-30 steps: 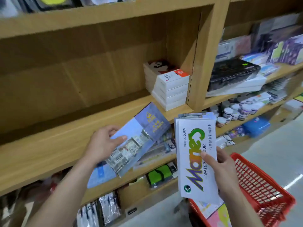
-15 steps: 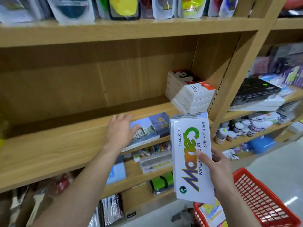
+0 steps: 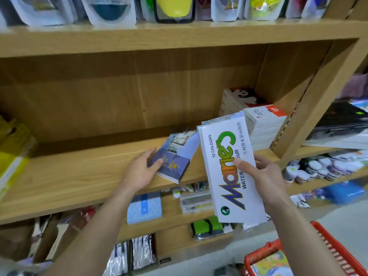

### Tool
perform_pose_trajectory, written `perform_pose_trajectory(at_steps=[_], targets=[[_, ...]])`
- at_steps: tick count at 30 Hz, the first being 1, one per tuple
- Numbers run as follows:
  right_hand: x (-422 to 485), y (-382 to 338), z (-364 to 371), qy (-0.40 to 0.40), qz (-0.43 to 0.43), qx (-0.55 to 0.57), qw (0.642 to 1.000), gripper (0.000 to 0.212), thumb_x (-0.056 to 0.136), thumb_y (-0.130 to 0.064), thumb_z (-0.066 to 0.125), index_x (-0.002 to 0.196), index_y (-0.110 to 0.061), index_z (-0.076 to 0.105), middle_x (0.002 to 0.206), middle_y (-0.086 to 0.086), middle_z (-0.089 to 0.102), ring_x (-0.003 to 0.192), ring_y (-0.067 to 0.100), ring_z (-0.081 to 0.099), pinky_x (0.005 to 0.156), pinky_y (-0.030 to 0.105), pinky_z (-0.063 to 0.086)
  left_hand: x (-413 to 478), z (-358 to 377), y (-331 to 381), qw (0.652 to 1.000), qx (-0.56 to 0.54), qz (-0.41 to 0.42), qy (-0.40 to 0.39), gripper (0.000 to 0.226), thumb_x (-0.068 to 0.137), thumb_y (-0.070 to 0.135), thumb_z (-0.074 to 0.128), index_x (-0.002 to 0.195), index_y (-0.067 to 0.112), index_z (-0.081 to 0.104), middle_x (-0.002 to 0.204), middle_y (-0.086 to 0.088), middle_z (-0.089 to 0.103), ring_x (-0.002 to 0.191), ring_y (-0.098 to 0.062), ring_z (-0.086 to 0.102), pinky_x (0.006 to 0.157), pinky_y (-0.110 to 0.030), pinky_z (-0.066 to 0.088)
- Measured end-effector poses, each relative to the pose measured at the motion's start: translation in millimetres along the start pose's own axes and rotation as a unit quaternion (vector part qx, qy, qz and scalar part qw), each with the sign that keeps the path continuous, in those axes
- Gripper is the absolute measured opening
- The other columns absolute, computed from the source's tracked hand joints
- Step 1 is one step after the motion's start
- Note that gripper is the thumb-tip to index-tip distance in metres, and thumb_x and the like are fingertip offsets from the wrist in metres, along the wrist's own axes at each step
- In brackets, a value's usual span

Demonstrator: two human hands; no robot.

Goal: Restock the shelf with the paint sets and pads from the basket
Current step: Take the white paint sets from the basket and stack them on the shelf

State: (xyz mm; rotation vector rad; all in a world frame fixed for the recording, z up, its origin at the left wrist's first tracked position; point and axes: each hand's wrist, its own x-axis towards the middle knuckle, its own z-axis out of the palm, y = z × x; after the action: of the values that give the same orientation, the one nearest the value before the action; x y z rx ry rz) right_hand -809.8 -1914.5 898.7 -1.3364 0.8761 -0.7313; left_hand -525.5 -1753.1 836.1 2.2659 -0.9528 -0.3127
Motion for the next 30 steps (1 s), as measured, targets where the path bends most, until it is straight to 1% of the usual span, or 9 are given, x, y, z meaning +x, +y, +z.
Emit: perform_pose_trajectory(at_steps=[4, 9, 13, 15, 18, 22, 24, 26, 30], targets=[[33, -16, 36, -0.029, 0.013, 0.003, 0.999, 0.027, 0.079, -0.021, 0.086, 0.099, -0.009, 0.072, 0.081, 0.011, 0.082, 0.065, 0.027, 0.078, 0.062, 0.039, 0.063, -14, 13, 3, 1.000, 0.004, 0.012, -0.020, 0.068, 0.087, 0.053, 0.044, 0.145, 0.019, 0.053, 0.152, -0.004, 0.051, 0.139, -0.026, 0.046, 0.114, -0.032, 0.032], [61, -26, 65, -0.060, 0.045, 0.004, 0.997, 0.021, 0.078, -0.022, 0.086, 0.091, -0.007, 0.080, 0.085, 0.014, 0.082, 0.068, 0.028, 0.077, 0.063, 0.036, 0.063, -18, 17, 11, 0.999, -0.039, 0.002, 0.002, 0.049, 0.096, 0.051, 0.046, 0.137, 0.029, 0.061, 0.141, 0.008, 0.060, 0.133, -0.018, 0.047, 0.110, -0.031, 0.032], [84, -35, 72, -0.090, 0.086, 0.014, 0.992, 0.027, 0.080, -0.026, 0.084, 0.091, -0.001, 0.080, 0.086, 0.019, 0.081, 0.070, 0.032, 0.077, 0.073, 0.043, 0.064, -17, 14, 14, 0.996, -0.086, -0.019, 0.007, 0.037, 0.104, 0.038, 0.046, 0.137, 0.029, 0.061, 0.129, 0.015, 0.057, 0.123, -0.007, 0.043, 0.107, -0.032, 0.031], [97, -36, 77, -0.110, 0.108, 0.021, 0.988, 0.029, 0.082, -0.029, 0.082, 0.097, -0.004, 0.080, 0.093, 0.018, 0.082, 0.080, 0.035, 0.079, 0.079, 0.049, 0.064, -18, 14, 16, 0.995, -0.101, -0.025, 0.004, 0.038, 0.103, 0.041, 0.046, 0.136, 0.028, 0.062, 0.128, 0.016, 0.056, 0.121, -0.005, 0.043, 0.105, -0.030, 0.032], [110, -28, 89, -0.147, 0.149, 0.029, 0.977, 0.053, 0.072, -0.043, 0.084, 0.115, -0.012, 0.078, 0.109, 0.017, 0.080, 0.100, 0.039, 0.077, 0.093, 0.059, 0.058, -22, 15, 20, 0.979, -0.199, -0.036, -0.004, 0.051, 0.092, 0.051, 0.046, 0.134, 0.027, 0.064, 0.133, 0.014, 0.061, 0.127, -0.009, 0.053, 0.110, -0.031, 0.037], [122, -13, 98, -0.149, 0.186, 0.003, 0.971, 0.057, 0.073, -0.049, 0.078, 0.118, -0.014, 0.076, 0.107, 0.014, 0.081, 0.098, 0.038, 0.078, 0.098, 0.057, 0.056, -29, 19, 29, 0.964, -0.263, -0.036, -0.021, 0.068, 0.087, 0.061, 0.044, 0.150, 0.033, 0.043, 0.142, 0.019, 0.050, 0.129, 0.001, 0.046, 0.100, -0.013, 0.033], [125, -9, 97, -0.140, 0.200, -0.015, 0.970, 0.044, 0.087, -0.045, 0.068, 0.117, -0.014, 0.075, 0.100, 0.011, 0.082, 0.090, 0.033, 0.078, 0.093, 0.047, 0.060, -31, 21, 34, 0.963, -0.265, -0.020, -0.033, 0.079, 0.082, 0.071, 0.044, 0.153, 0.039, 0.034, 0.142, 0.030, 0.043, 0.131, 0.006, 0.042, 0.102, -0.012, 0.033], [125, -9, 92, -0.135, 0.194, -0.025, 0.971, 0.040, 0.092, -0.044, 0.063, 0.117, -0.015, 0.074, 0.096, 0.009, 0.083, 0.085, 0.030, 0.077, 0.081, 0.038, 0.061, -32, 24, 39, 0.967, -0.252, -0.011, -0.044, 0.086, 0.076, 0.078, 0.043, 0.154, 0.045, 0.027, 0.136, 0.042, 0.038, 0.134, 0.005, 0.038, 0.109, -0.024, 0.034], [105, -3, 77, -0.110, 0.118, -0.058, 0.985, 0.029, 0.093, -0.038, 0.066, 0.116, -0.020, 0.067, 0.094, -0.006, 0.082, 0.078, 0.009, 0.077, 0.062, 0.026, 0.051, -34, 32, 43, 0.967, -0.248, -0.020, -0.049, 0.083, 0.075, 0.083, 0.042, 0.151, 0.058, 0.020, 0.143, 0.035, 0.037, 0.136, -0.001, 0.038, 0.113, -0.038, 0.036]])
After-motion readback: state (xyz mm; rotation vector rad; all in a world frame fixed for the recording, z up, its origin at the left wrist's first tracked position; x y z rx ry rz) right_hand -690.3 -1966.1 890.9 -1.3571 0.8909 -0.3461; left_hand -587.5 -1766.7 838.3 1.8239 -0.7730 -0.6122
